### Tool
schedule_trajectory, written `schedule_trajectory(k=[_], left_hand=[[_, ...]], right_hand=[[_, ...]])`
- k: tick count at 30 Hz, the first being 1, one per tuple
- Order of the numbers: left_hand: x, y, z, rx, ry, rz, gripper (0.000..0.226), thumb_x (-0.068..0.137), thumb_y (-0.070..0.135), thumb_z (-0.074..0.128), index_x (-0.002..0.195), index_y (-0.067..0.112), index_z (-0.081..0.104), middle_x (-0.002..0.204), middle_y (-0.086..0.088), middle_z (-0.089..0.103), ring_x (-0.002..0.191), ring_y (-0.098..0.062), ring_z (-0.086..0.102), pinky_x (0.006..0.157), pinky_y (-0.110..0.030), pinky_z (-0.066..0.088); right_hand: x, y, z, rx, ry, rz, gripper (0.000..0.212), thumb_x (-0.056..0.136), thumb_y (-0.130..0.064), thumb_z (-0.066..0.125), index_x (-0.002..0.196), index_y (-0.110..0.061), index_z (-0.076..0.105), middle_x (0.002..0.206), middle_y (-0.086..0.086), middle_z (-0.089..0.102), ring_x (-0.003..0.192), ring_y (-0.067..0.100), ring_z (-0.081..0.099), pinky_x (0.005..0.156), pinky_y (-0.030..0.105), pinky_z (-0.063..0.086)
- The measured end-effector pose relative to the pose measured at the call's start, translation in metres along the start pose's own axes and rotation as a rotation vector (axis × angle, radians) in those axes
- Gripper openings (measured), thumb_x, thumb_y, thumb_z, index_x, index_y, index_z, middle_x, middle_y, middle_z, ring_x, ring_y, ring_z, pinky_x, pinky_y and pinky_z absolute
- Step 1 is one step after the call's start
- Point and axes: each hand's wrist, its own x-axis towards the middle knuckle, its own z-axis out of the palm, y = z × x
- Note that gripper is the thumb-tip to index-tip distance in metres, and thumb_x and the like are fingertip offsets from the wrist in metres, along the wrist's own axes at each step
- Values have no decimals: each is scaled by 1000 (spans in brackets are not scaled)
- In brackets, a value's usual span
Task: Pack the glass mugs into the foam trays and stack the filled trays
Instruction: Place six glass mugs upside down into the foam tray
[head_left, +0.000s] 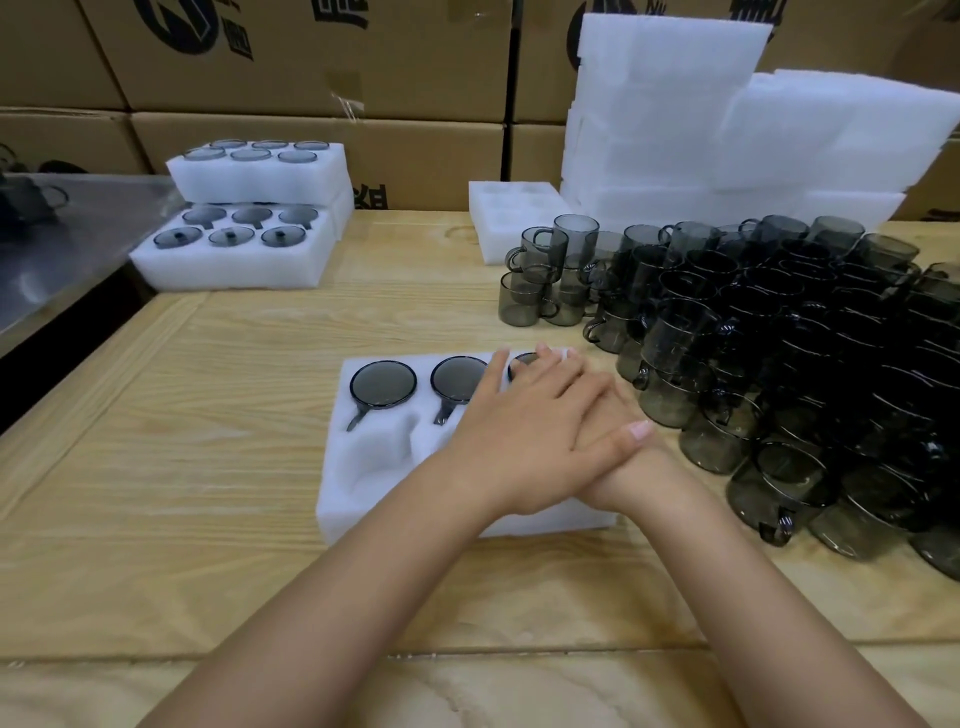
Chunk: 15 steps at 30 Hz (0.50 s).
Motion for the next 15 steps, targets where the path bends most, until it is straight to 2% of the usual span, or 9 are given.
schedule_trajectory(k=[2, 3, 5, 7, 9, 10, 12, 13, 15], left_hand=[[-10, -16, -11, 42, 66, -34, 68, 88, 69, 15, 146, 34, 28, 155, 9, 26, 144, -8, 13, 116, -45, -10], [-14, -30, -20, 26, 136, -66, 67, 89, 69, 17, 144, 34, 31, 152, 9, 33, 142, -7, 21, 117, -45, -6], [-22, -65, -38, -113, 329, -208, 58, 90, 63, 35, 138, 32, 43, 142, 10, 47, 130, -10, 41, 115, -44, 16], [-29, -98, -47, -520, 566, -396, 34, 93, 42, 54, 124, 27, 56, 123, 11, 60, 110, -11, 54, 99, -35, 38], [-37, -118, -41, -1033, 823, -518, 14, 94, 22, 56, 106, 22, 62, 104, 8, 66, 102, -10, 59, 92, -31, 43], [-40, -125, -35, -1169, 909, -558, 11, 94, 17, 54, 101, 21, 62, 99, 6, 67, 101, -12, 61, 91, -33, 43], [-41, -133, -21, -1248, 944, -548, 15, 92, 8, 52, 97, 20, 60, 99, 1, 66, 101, -16, 61, 89, -33, 42], [-40, -135, -16, -1286, 919, -514, 18, 91, 4, 51, 97, 20, 60, 99, -1, 66, 100, -17, 61, 87, -32, 43], [-37, -136, -10, -1382, 852, -431, 23, 92, -1, 46, 98, 17, 60, 99, -6, 65, 95, -20, 62, 85, -30, 45]], right_hand=[[-1, -3, 0, 160, 22, 21, 59, 96, -51, 22, 147, -42, -5, 156, -14, -17, 144, 13, -18, 117, 46, 1], [-2, -4, -1, 241, 48, 34, 54, 96, -50, 20, 146, -45, 1, 156, -17, -13, 144, 11, -16, 117, 45, -1], [-5, -5, -1, 304, 94, 59, 49, 97, -49, 16, 145, -47, 10, 157, -18, -8, 144, 9, -12, 116, 43, -2], [-7, -6, -2, 298, 99, 68, 49, 97, -48, 15, 145, -46, 12, 157, -17, -8, 144, 8, -11, 117, 42, -2], [-9, -6, -5, 290, 92, 68, 49, 97, -49, 15, 146, -45, 12, 157, -18, -8, 144, 7, -10, 117, 42, 0], [-10, -7, -7, 281, 84, 64, 49, 97, -50, 15, 146, -44, 13, 157, -18, -7, 144, 7, -9, 117, 42, 2], [-11, -7, -11, 284, 106, 55, 49, 97, -51, 19, 144, -40, 23, 158, -14, 4, 145, 8, 1, 115, 42, 13], [-13, -6, -14, 325, 178, 70, 48, 96, -51, 24, 141, -36, 33, 157, -9, 17, 144, 9, 13, 110, 41, 22], [-17, 1, -22, 471, 513, 197, 42, 95, -47, 36, 126, -25, 53, 138, -1, 48, 127, 19, 43, 94, 36, 37]])
